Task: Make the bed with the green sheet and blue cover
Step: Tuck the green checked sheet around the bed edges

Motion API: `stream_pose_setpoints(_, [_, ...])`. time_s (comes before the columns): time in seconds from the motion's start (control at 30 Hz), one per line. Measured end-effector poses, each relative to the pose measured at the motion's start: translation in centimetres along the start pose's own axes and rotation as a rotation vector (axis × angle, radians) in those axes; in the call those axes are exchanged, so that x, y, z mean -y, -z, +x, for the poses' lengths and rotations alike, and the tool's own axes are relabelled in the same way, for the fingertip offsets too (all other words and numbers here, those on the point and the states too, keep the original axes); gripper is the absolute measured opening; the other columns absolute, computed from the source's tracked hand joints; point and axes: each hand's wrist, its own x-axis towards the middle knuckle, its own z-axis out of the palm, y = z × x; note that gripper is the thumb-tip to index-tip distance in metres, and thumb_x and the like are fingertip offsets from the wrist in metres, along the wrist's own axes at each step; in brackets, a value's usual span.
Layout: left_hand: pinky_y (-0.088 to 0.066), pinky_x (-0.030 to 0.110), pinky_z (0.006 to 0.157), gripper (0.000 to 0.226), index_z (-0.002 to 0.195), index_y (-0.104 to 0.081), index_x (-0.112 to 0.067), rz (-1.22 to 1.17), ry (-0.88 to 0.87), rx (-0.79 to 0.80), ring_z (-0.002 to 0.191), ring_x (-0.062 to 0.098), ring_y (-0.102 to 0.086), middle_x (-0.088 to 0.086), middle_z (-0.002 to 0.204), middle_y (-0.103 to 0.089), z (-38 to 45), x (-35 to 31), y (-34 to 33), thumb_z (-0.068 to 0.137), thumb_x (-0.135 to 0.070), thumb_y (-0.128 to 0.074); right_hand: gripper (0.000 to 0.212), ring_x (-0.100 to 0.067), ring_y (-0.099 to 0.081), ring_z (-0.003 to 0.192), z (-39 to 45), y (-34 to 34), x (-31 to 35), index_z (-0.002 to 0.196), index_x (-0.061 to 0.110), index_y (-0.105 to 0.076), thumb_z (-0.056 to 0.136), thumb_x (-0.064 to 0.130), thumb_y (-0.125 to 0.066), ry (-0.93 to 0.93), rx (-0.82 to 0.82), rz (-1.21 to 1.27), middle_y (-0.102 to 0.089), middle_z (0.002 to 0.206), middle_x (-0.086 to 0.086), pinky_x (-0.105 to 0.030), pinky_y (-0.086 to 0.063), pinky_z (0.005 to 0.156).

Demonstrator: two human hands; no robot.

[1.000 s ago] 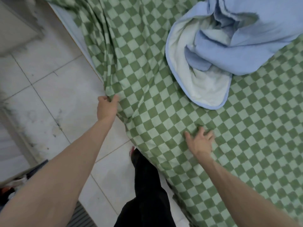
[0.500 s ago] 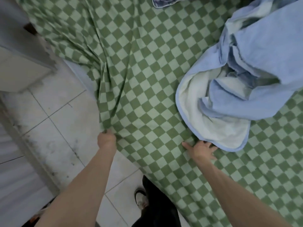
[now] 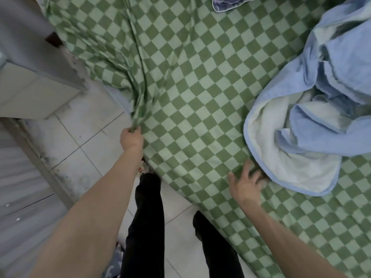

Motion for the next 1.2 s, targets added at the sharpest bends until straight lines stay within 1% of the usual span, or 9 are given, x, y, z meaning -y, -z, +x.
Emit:
stream_pose_setpoints(0.27, [-0.055, 0.040, 0.092, 0.067, 0.129, -0.048, -0.013, -0.282, 0.135, 0.220, 0.104, 0.021, -0.063, 0.008, 0.124, -0.062, 5.9, -4.3, 2.8, 0.073, -0.037, -0.076, 0.068, -0.040, 0.003, 0.153, 4.8, 3.7, 15.7, 0.160, 0.028, -0.005, 0.103, 0.056, -0.029, 0.304, -0.219, -0.040, 0.002, 0.168, -0.012, -0.062, -0.010, 0.119])
stream_pose_setpoints(0.43, [-0.033, 0.032, 0.091, 0.081, 0.125, -0.053, -0.017, 0.006, -0.138, 0.053, 0.126, 0.026, -0.040, 0.008, 0.136, -0.040, 13.0, -9.8, 4.1, 0.071, -0.076, -0.067, 0.069, -0.033, 0.008, 0.154, 13.0, 8.3, 23.7, 0.161, 0.017, -0.002, 0.105, 0.053, -0.017, -0.004, -0.461, 0.227, 0.005, 0.168, -0.013, -0.056, 0.001, 0.123])
stream_pose_setpoints(0.53, [-0.037, 0.035, 0.099, 0.043, 0.098, -0.059, -0.020, 0.032, -0.203, 0.051, 0.130, 0.029, -0.035, 0.011, 0.139, -0.039, 16.8, -12.4, 3.9, 0.083, -0.060, -0.066, 0.071, -0.036, 0.010, 0.153, 13.9, 5.6, 30.5, 0.161, 0.015, 0.002, 0.103, 0.054, -0.009, -0.078, -0.551, 0.233, 0.008, 0.167, -0.014, -0.057, 0.008, 0.122])
stream_pose_setpoints(0.6, [-0.043, 0.033, 0.098, 0.021, 0.097, -0.059, -0.014, -0.025, -0.209, -0.002, 0.122, 0.032, -0.047, 0.013, 0.131, -0.048, 18.5, -13.1, 4.1, 0.092, -0.034, -0.060, 0.070, -0.036, 0.009, 0.154, 12.3, 2.2, 34.8, 0.160, 0.016, 0.004, 0.104, 0.055, -0.007, 0.120, -0.584, 0.094, 0.008, 0.167, -0.014, -0.054, 0.011, 0.122])
stream_pose_setpoints(0.8, [-0.041, 0.033, 0.103, 0.051, 0.150, -0.034, -0.003, -0.463, 0.349, -0.284, 0.136, 0.031, -0.046, 0.014, 0.152, -0.044, 26.9, -11.1, 11.5, 0.107, -0.029, -0.038, 0.066, -0.030, 0.009, 0.154, 7.8, -3.3, 38.6, 0.161, 0.020, -0.001, 0.107, 0.054, -0.014, 0.480, -0.466, -0.169, 0.007, 0.168, -0.009, -0.053, -0.001, 0.125])
stream_pose_setpoints(0.87, [-0.035, 0.040, 0.116, 0.051, 0.153, -0.032, -0.004, -0.551, 0.456, -0.156, 0.142, 0.032, -0.040, 0.014, 0.156, -0.039, 29.7, -10.8, 13.0, 0.108, -0.029, -0.034, 0.063, -0.026, 0.010, 0.155, 8.0, -1.6, 38.2, 0.161, 0.024, -0.001, 0.107, 0.054, -0.013, 0.563, -0.441, -0.196, 0.007, 0.168, -0.005, -0.051, -0.001, 0.125])
stream_pose_setpoints(0.93, [-0.049, 0.046, 0.106, 0.049, 0.146, -0.046, -0.008, -0.743, 0.455, 0.059, 0.130, 0.032, -0.055, 0.014, 0.143, -0.055, 29.8, -11.5, 13.9, 0.103, -0.032, -0.044, 0.062, -0.024, 0.010, 0.155, 8.6, 0.6, 36.8, 0.160, 0.026, 0.001, 0.107, 0.055, -0.013, 0.475, -0.467, -0.129, 0.009, 0.168, -0.001, -0.048, 0.002, 0.126])
stream_pose_setpoints(1.07, [-0.060, 0.037, 0.085, 0.073, 0.125, -0.066, -0.025, -0.533, 0.204, 0.570, 0.103, 0.016, -0.073, -0.005, 0.116, -0.074, 28.2, -13.9, 13.6, 0.068, -0.066, -0.081, 0.072, -0.031, 0.012, 0.154, 10.2, 2.6, 35.9, 0.160, 0.024, 0.005, 0.101, 0.062, -0.008, -0.099, -0.405, 0.225, 0.012, 0.167, -0.008, -0.057, 0.002, 0.123])
stream_pose_setpoints(1.2, [-0.059, 0.034, 0.090, 0.053, 0.116, -0.070, -0.025, -0.195, -0.049, 0.429, 0.096, 0.010, -0.072, -0.011, 0.106, -0.075, 29.4, -13.4, 11.8, 0.074, -0.055, -0.080, 0.077, -0.030, 0.020, 0.152, 11.2, 1.6, 39.4, 0.159, 0.028, 0.010, 0.096, 0.067, -0.009, -0.168, -0.322, 0.206, 0.019, 0.166, -0.005, -0.060, 0.012, 0.119])
